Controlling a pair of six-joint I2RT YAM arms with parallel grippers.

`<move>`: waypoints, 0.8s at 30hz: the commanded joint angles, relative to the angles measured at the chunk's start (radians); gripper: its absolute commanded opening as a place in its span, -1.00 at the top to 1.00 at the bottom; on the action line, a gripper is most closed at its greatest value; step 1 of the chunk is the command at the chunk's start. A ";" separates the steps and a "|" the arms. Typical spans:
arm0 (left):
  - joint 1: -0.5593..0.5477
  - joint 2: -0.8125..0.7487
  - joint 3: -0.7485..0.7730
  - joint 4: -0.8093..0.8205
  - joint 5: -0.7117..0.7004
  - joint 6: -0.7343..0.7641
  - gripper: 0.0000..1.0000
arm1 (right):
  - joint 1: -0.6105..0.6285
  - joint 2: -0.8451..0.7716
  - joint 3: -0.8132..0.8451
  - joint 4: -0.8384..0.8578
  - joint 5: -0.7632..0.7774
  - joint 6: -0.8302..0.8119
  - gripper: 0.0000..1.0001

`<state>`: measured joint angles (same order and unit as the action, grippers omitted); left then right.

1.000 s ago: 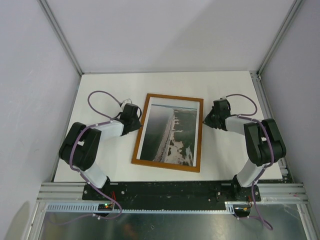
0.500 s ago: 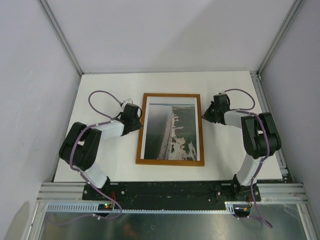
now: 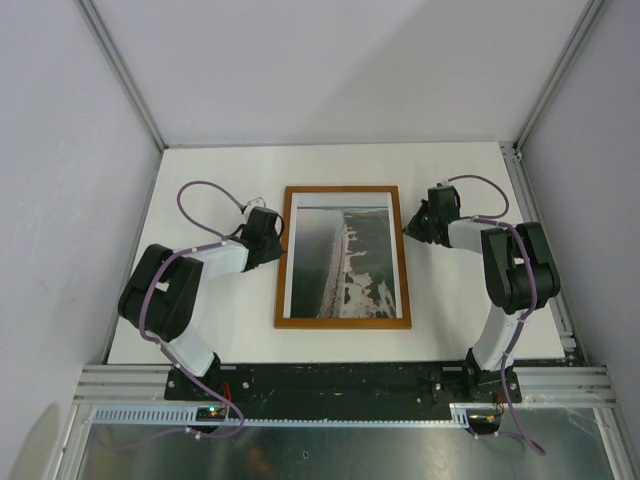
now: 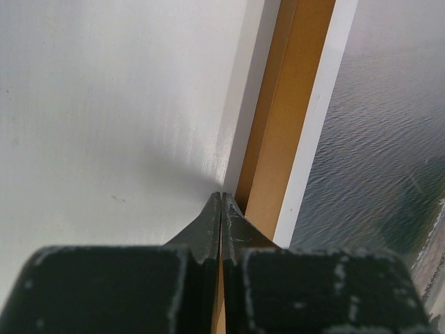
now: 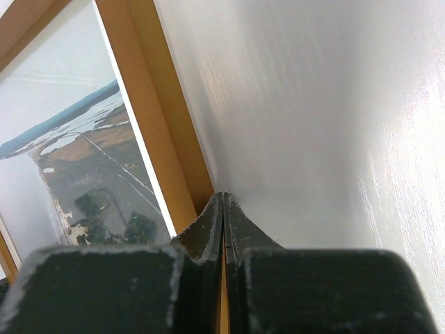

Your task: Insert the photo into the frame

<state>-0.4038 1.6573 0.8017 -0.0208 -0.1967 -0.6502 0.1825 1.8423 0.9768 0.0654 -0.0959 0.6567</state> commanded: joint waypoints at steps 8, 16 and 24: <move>0.011 -0.062 0.084 -0.072 0.003 0.068 0.97 | -0.081 -0.015 0.035 -0.124 -0.075 -0.022 0.79; 0.029 -0.194 0.204 -0.190 0.099 0.185 0.13 | -0.127 -0.235 0.082 -0.226 -0.142 -0.027 -0.14; 0.029 -0.474 0.205 -0.301 0.186 0.255 -0.97 | -0.103 -0.605 0.080 -0.407 -0.136 -0.085 -0.58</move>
<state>-0.3771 1.3254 0.9882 -0.2493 -0.0689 -0.4572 0.0658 1.4071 1.0164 -0.2256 -0.2222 0.6178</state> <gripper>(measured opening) 0.943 0.770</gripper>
